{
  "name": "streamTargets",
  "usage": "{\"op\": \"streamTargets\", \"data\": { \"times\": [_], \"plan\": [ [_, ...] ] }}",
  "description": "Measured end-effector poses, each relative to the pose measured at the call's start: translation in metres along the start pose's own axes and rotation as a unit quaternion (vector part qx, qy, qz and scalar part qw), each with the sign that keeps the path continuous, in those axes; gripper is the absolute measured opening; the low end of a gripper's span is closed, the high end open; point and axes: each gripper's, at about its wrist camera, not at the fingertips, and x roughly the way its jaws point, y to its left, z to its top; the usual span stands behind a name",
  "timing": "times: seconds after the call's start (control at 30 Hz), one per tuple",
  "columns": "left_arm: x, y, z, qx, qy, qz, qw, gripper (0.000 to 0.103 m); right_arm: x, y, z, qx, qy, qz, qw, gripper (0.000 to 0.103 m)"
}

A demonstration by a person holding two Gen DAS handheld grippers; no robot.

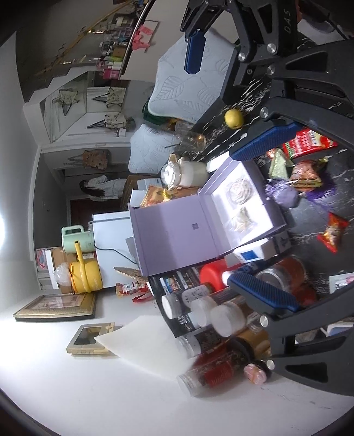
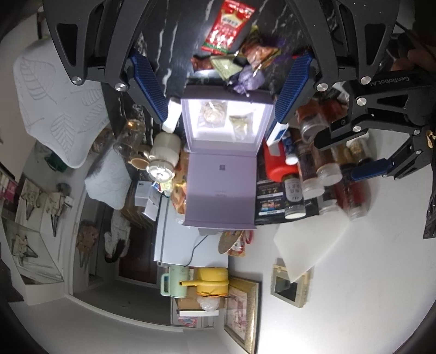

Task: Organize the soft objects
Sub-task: 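Withdraw both tools from the box back over the snack pile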

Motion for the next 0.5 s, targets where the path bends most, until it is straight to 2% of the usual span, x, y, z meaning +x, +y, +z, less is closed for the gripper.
{"op": "streamTargets", "data": {
  "times": [0.27,0.5],
  "plan": [
    [-0.007,-0.010,-0.030,0.000,0.023,-0.013,0.9997,0.085,-0.008,0.002,-0.043,0.012,0.020,0.006,1.000,0.082],
    [0.003,-0.019,-0.060,-0.004,0.064,-0.030,0.9975,0.085,-0.004,-0.011,-0.080,0.039,0.043,0.005,0.998,0.082]
  ]
}}
